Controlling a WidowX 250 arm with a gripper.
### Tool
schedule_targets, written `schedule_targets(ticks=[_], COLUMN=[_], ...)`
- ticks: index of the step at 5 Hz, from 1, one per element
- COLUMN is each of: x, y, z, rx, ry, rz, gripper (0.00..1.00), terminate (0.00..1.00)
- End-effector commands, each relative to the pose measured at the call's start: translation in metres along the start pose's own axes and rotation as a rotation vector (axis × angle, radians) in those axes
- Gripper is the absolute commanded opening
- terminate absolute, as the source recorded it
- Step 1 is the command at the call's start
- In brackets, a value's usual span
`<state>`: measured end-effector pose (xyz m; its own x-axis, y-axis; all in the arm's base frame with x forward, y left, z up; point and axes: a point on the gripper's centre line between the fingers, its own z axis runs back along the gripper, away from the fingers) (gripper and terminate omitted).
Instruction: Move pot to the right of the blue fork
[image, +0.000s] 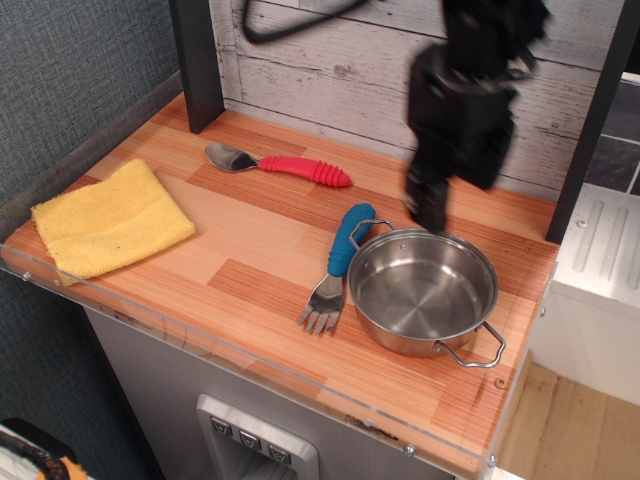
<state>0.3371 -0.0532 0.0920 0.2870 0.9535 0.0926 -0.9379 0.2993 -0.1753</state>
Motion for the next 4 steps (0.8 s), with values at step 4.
schedule_targets(ticks=[4], x=[0.014], y=[0.076], z=[0.072], rx=[-0.031], ry=[0.042], rz=[-0.814], gripper=[1.0], terminate=[0.0])
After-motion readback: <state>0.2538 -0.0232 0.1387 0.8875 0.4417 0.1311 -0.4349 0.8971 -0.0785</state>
